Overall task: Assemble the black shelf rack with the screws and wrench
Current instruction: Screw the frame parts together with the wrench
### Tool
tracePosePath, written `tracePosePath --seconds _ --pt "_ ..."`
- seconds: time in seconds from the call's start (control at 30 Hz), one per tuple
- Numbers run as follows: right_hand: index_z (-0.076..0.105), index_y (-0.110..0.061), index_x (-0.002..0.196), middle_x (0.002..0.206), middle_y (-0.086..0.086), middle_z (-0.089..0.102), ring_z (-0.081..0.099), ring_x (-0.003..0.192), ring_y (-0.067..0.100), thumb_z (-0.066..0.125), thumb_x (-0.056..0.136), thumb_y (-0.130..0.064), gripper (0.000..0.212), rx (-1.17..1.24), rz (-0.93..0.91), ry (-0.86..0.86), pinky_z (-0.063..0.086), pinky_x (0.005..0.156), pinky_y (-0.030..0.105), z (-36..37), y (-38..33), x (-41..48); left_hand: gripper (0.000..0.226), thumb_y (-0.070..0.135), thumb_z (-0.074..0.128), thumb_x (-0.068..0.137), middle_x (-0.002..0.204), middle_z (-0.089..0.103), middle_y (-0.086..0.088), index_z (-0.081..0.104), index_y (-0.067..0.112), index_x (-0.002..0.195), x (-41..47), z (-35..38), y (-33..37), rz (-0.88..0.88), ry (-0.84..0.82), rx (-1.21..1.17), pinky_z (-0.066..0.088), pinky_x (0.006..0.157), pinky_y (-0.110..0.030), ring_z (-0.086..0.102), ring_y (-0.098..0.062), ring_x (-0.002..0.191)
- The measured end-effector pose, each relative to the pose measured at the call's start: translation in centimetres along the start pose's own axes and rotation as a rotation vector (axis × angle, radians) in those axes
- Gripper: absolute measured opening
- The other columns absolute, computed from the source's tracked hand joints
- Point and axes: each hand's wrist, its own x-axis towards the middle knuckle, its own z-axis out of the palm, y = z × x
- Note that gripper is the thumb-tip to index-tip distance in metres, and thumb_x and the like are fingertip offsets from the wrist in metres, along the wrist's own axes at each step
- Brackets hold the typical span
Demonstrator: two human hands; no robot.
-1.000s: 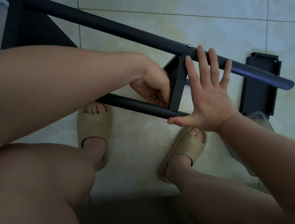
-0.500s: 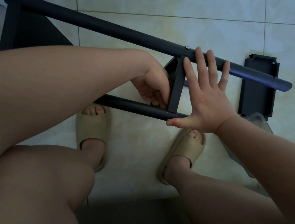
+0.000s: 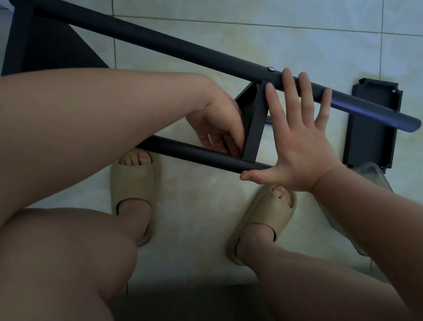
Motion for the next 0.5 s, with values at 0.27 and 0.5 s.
tracePosePath --seconds 0.27,0.5 --pt "0.003 -0.008 0.162 0.168 0.023 -0.004 -0.007 0.154 0.047 0.036 0.063 -0.103 0.142 0.001 0.003 -0.005 -0.007 0.116 0.073 -0.06 -0.04 0.01 0.014 0.007 0.064 0.091 0.086 0.069 0.001 0.069 0.014 0.102 0.49 -0.19 -0.13 0.009 0.045 -0.022 0.048 0.075 -0.025 0.058 -0.01 0.073" --pt "0.002 -0.009 0.162 0.168 0.023 -0.004 -0.007 0.154 0.046 0.034 0.063 -0.104 0.141 -0.006 0.002 -0.005 -0.007 0.116 0.073 -0.05 0.01 0.01 0.012 0.018 0.067 0.089 0.091 0.072 0.003 0.072 0.02 0.1 0.22 -0.34 -0.07 -0.001 0.03 -0.017 0.048 0.081 -0.03 0.061 -0.012 0.077"
